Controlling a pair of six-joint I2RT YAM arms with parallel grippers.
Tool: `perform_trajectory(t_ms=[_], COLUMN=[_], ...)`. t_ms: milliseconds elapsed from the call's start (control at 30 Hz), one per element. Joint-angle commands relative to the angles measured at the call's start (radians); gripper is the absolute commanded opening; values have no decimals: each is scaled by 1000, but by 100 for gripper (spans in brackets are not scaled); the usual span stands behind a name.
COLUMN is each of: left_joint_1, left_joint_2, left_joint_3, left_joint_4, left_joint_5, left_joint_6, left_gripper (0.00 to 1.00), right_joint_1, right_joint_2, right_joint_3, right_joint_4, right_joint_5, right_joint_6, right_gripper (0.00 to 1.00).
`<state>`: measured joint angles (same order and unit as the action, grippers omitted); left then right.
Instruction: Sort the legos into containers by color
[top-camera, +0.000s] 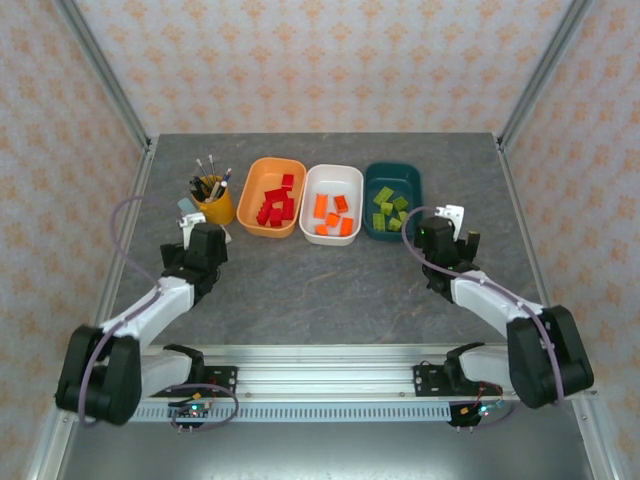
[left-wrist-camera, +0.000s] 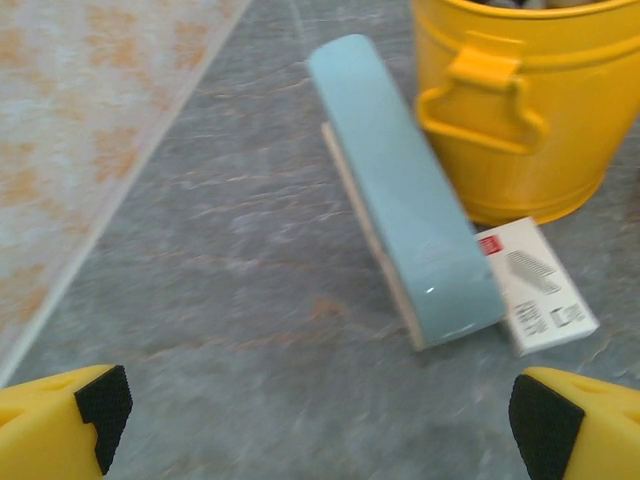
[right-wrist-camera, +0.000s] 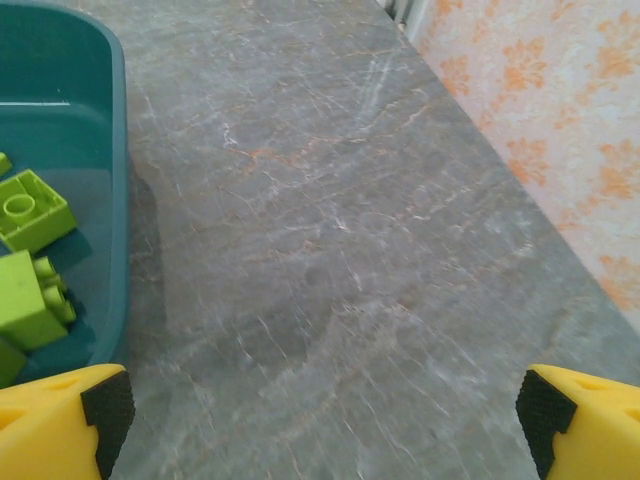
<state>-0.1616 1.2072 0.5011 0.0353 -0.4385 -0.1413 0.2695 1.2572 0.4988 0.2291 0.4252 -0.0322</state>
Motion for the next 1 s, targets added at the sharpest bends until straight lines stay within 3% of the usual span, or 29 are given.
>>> perform_trajectory(t_ms=[0,200,367,467,633,967], left_joint_1=[13,68,112,111,109,96], left_joint_2=[105,218,243,278,284,287], left_joint_3=[10,56,-55,-108,-107,-98], left_joint_4=[312,402,638,756,760,749], left_joint_5=[90,147,198,197,193,176], left_joint_6=[59,104,93,93,95,109], left_gripper=[100,100,100,100,100,100], right_joint_1=[-48,-125,-236,-246,-245,-239], right_joint_2=[57,132,184,263,262,260], right_joint_3=[-27,-40,-137,-170,-75,-83], right_joint_4=[254,356,584,722,528,546], right_joint_5=[-119,-225,-335,-354,-348,-342], right_joint_6=[-19,-58,9,8,5,0], right_gripper=[100,100,100,100,99,99])
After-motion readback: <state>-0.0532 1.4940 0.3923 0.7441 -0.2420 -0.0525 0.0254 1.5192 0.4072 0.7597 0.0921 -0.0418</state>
